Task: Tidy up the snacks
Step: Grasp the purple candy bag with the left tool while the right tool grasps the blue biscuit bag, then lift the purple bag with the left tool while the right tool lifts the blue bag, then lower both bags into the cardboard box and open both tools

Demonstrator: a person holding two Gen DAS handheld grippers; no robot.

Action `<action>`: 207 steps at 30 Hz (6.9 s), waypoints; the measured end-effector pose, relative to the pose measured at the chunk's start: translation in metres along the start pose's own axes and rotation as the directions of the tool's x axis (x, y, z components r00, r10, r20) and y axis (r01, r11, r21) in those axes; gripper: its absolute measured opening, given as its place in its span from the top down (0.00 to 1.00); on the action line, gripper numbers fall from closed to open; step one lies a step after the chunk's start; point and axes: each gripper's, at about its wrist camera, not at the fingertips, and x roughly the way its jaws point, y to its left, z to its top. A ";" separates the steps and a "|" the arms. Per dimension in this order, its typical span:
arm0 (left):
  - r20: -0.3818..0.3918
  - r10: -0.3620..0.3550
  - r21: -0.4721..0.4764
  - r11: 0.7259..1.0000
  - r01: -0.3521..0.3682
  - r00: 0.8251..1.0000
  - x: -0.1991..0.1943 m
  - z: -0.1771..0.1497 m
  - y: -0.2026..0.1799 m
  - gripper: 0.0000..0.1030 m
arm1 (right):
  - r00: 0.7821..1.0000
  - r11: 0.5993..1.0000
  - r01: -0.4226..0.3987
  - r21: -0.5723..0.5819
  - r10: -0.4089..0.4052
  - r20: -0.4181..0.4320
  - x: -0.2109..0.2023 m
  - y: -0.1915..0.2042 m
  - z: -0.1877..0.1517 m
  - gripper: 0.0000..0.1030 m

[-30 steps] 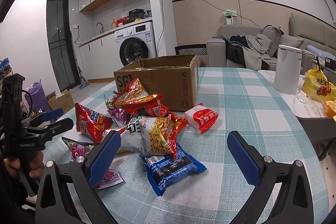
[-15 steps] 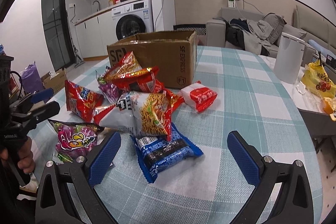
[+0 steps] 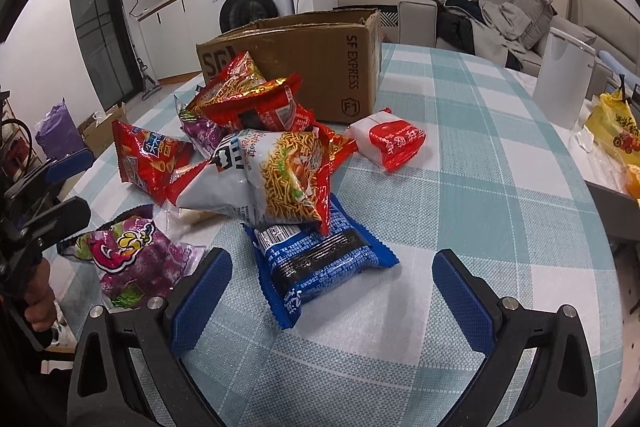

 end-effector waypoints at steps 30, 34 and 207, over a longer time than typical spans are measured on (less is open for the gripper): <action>-0.171 -0.175 0.073 0.979 0.190 0.970 0.029 -0.017 -0.030 0.01 | 0.997 0.999 -0.045 -0.006 0.045 -0.062 0.014 0.003 0.001 0.19; -0.185 -0.181 0.053 0.980 0.193 0.966 0.032 -0.017 -0.028 0.01 | 0.997 0.999 -0.045 -0.007 0.044 -0.063 0.014 0.003 0.001 0.20; -0.030 0.020 -0.040 0.999 -0.022 0.999 0.181 0.191 0.075 0.52 | 0.983 0.988 -0.140 0.071 0.130 0.131 0.051 -0.002 0.194 0.55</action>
